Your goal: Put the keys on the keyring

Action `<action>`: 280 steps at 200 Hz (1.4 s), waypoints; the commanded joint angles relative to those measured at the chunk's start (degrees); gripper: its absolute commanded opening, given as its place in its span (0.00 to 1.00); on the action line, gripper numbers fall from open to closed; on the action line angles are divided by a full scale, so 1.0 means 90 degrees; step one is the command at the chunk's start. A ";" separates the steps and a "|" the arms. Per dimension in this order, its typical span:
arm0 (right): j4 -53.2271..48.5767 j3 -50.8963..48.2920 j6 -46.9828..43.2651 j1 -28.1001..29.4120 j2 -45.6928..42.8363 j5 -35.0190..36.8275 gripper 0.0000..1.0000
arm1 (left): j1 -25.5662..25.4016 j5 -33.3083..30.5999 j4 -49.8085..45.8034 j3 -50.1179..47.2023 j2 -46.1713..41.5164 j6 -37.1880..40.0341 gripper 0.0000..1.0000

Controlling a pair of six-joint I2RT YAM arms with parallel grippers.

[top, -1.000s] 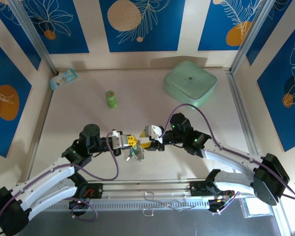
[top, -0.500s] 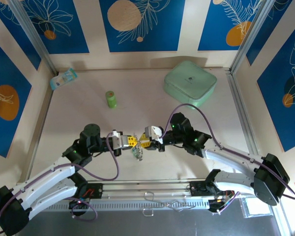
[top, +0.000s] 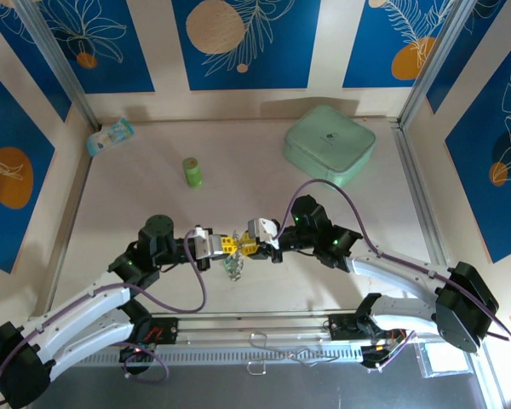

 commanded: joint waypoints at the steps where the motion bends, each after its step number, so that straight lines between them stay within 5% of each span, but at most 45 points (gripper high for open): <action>1: 0.0029 0.0104 -0.0080 -0.0007 -0.0171 0.0063 0.25 | -0.0037 0.0286 0.0261 0.0005 -0.0023 0.0078 0.00; 124: -0.0354 0.0128 -0.0440 0.0067 -0.0410 0.0562 0.26 | -0.0037 0.0219 0.0163 0.0038 -0.0053 0.0205 0.00; 169: -0.0256 0.0165 -0.0311 0.0037 -0.0386 0.0107 0.27 | -0.0034 0.0242 0.0220 0.0010 -0.0014 0.0178 0.00; 249: 0.0203 0.0238 -0.0134 0.0067 -0.0030 -0.0070 0.18 | -0.0037 0.0276 0.0252 0.0028 0.0015 0.0154 0.00; 280: 0.0289 0.0249 -0.0117 0.0062 0.0021 -0.0092 0.04 | -0.0037 0.0113 0.0223 0.0029 -0.0003 0.0140 0.00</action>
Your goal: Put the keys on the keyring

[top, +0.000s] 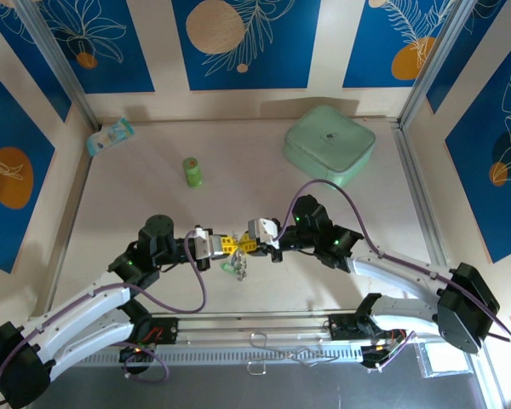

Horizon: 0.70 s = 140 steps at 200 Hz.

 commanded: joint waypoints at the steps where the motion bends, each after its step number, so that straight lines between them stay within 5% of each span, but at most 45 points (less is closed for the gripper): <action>1: 0.0231 0.0228 0.0072 0.0046 0.0061 -0.0147 0.03 | -0.0042 0.0119 0.0249 0.0029 -0.0011 0.0027 0.00; 10: 0.0125 0.0255 0.0003 0.0045 0.0039 -0.0107 0.00 | -0.0042 -0.0077 0.0198 0.0036 -0.0040 -0.0008 0.00; 23: -0.0242 0.0388 -0.0166 0.0055 0.0015 0.0001 0.00 | -0.0042 -0.0367 -0.0054 0.0133 -0.0092 -0.0033 0.22; 34: -0.0699 0.0559 -0.0386 0.0085 0.0030 0.0157 0.00 | -0.0043 -0.0586 -0.0427 0.0279 -0.0122 0.0018 0.26; 78: -0.2181 0.1316 -0.1075 0.0286 0.0289 0.0709 0.00 | -0.0080 -0.0879 -0.1845 0.1009 0.0170 0.0650 0.20; 140: -0.3426 0.2311 -0.1337 0.0661 0.0810 0.1723 0.00 | -0.0202 -0.0878 -0.1960 0.1347 0.0332 0.0591 0.12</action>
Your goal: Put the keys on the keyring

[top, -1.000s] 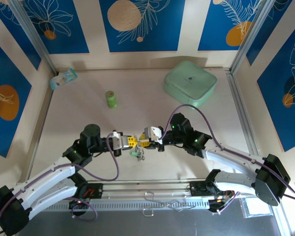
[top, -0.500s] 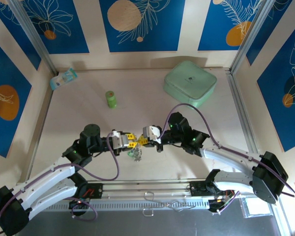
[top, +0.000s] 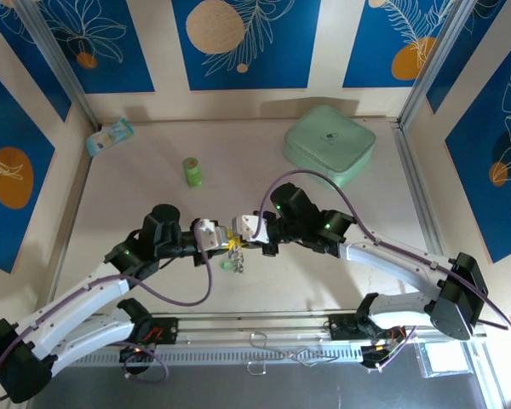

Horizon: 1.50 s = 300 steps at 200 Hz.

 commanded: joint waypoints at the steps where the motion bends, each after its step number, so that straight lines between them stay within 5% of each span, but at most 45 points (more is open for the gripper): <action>1: -0.0504 0.0388 -0.0198 0.0192 0.0158 0.0313 0.00 | -0.0134 0.0084 0.0003 0.0271 0.0001 0.0040 0.12; 18: -0.0540 0.0471 -0.0100 0.0220 0.0188 0.0210 0.00 | -0.0132 0.0183 0.0159 0.0260 -0.0020 -0.0098 0.00; 35: -0.0224 0.0290 0.0168 0.0034 0.0003 -0.0261 0.00 | -0.0137 0.0223 0.0264 0.0189 -0.0074 -0.0158 0.00; 57: 0.0597 -0.0341 0.0678 -0.0513 -0.0407 -0.1359 0.25 | -0.0132 0.0320 0.0709 -0.0120 -0.0271 -0.0362 0.00; 99: 0.1386 -0.1011 0.0987 -0.0819 -0.0639 -0.1959 0.28 | -0.0137 0.0724 0.1616 -0.0728 -0.0523 -0.0828 0.00; 204: 0.0872 -0.0867 0.0728 -0.0760 -0.0428 -0.2149 0.27 | -0.0135 0.0927 0.1690 -0.0852 -0.0578 -0.0765 0.00; 300: 0.0651 -0.0726 0.0680 -0.0789 -0.0267 -0.1876 0.01 | -0.0133 0.1204 0.1820 -0.0869 -0.0589 -0.0724 0.00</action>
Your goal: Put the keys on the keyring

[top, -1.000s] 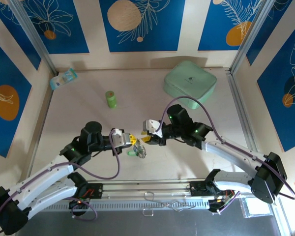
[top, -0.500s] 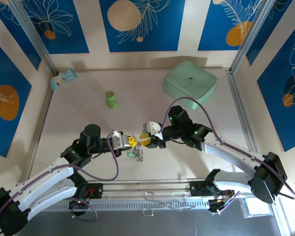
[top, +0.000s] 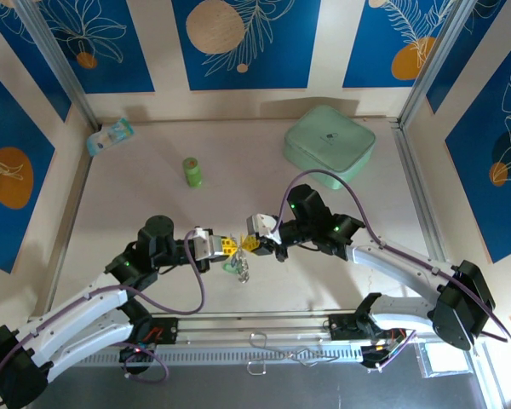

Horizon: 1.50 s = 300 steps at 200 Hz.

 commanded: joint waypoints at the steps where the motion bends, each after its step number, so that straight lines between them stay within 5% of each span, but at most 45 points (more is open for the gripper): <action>1: -0.0189 0.0268 0.0008 -0.0002 0.0157 0.0044 0.01 | -0.0062 0.0406 0.0421 0.0031 -0.0069 -0.0006 0.00; 46: -0.0083 0.0322 0.0107 0.0106 0.0385 0.0074 0.01 | -0.0064 0.0615 0.0407 0.0152 -0.0083 -0.0037 0.00; 91: 0.0049 0.0077 0.0183 -0.0025 -0.0091 -0.0078 0.26 | -0.0063 0.0529 0.0352 0.0083 -0.0089 0.0073 0.00; 134: 0.0164 -0.0034 0.0188 0.0027 -0.0231 -0.0342 0.29 | -0.0064 0.0527 0.0453 0.0054 -0.0054 0.0051 0.00; 212: 0.0530 0.0066 0.0286 0.0212 0.0052 -0.0297 0.22 | -0.0064 0.0517 0.0621 0.0039 0.0039 -0.0026 0.00; 255: 0.0604 0.0111 0.0236 0.0242 0.0056 -0.0114 0.00 | -0.0064 0.0253 0.0481 0.0053 0.0001 0.0002 0.00; 272: 0.0312 0.0205 0.0060 0.0262 0.0029 0.0153 0.00 | -0.0064 -0.0151 0.0191 0.0106 -0.0086 0.0010 0.29; 300: -0.0695 0.0665 -0.0458 0.0389 0.0185 0.0744 0.00 | -0.0056 -0.0246 -0.0560 0.0464 -0.0024 0.0142 0.27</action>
